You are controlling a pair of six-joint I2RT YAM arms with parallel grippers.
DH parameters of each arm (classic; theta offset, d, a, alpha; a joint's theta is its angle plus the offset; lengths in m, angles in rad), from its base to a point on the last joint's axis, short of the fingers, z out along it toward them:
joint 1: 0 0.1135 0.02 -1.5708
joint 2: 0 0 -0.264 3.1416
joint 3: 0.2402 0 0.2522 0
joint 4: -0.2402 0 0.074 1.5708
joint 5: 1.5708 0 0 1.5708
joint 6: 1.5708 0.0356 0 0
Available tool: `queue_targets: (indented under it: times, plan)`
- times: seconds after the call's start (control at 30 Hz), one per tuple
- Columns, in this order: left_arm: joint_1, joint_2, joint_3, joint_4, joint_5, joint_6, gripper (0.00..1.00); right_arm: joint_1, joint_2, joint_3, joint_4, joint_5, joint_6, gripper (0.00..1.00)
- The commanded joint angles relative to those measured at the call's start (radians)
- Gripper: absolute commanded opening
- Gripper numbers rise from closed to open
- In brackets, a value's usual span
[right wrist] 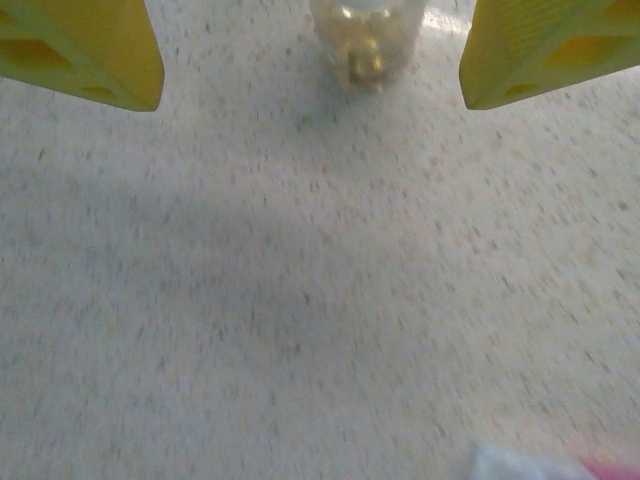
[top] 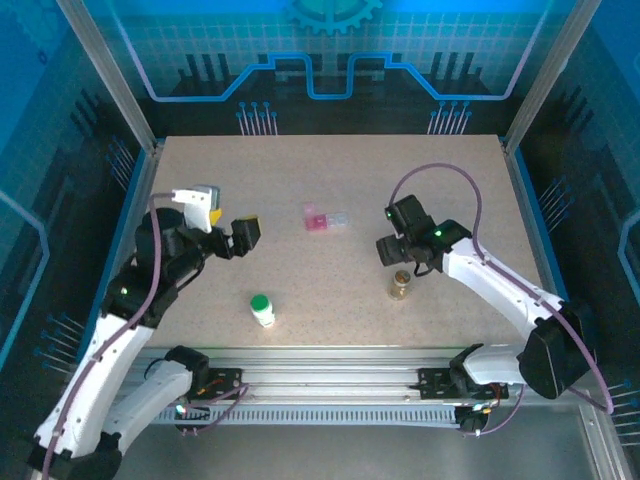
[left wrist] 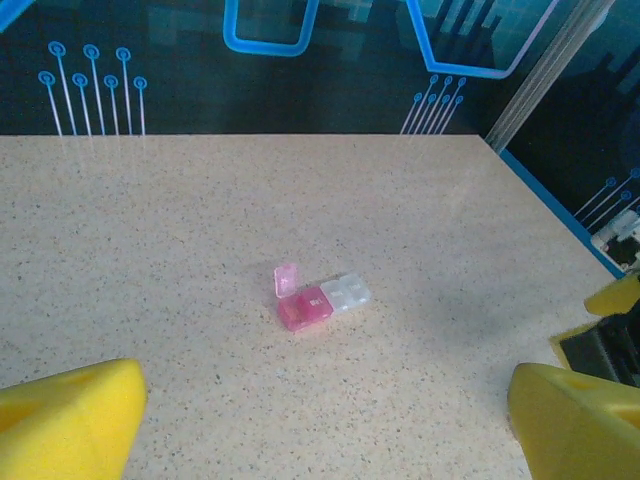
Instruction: Sort the pills into containers
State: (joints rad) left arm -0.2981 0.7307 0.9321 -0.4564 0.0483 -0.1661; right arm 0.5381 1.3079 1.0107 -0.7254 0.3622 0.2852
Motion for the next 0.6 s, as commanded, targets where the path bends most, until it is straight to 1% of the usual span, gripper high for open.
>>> queue_targets:
  times: [0.0,0.1,0.27,0.43,0.57]
  plan:
    - [0.005,-0.054,-0.090,0.082,-0.026,0.027,0.95,0.011,0.009,-0.049,-0.082,-0.042,0.071,0.79]
    - [0.004,-0.081,-0.108,0.090,-0.044,0.027,0.96,0.018,0.028,-0.076,-0.085,-0.107,0.112,0.80]
    - [0.004,-0.085,-0.114,0.101,-0.023,0.018,0.96,0.037,0.068,-0.111,-0.081,-0.123,0.147,0.80]
    - [0.004,-0.096,-0.119,0.104,-0.034,0.020,0.96,0.061,0.102,-0.119,-0.080,-0.109,0.159,0.75]
    - [0.004,-0.088,-0.107,0.095,-0.037,-0.006,0.96,0.068,0.117,-0.126,-0.061,-0.097,0.161,0.70]
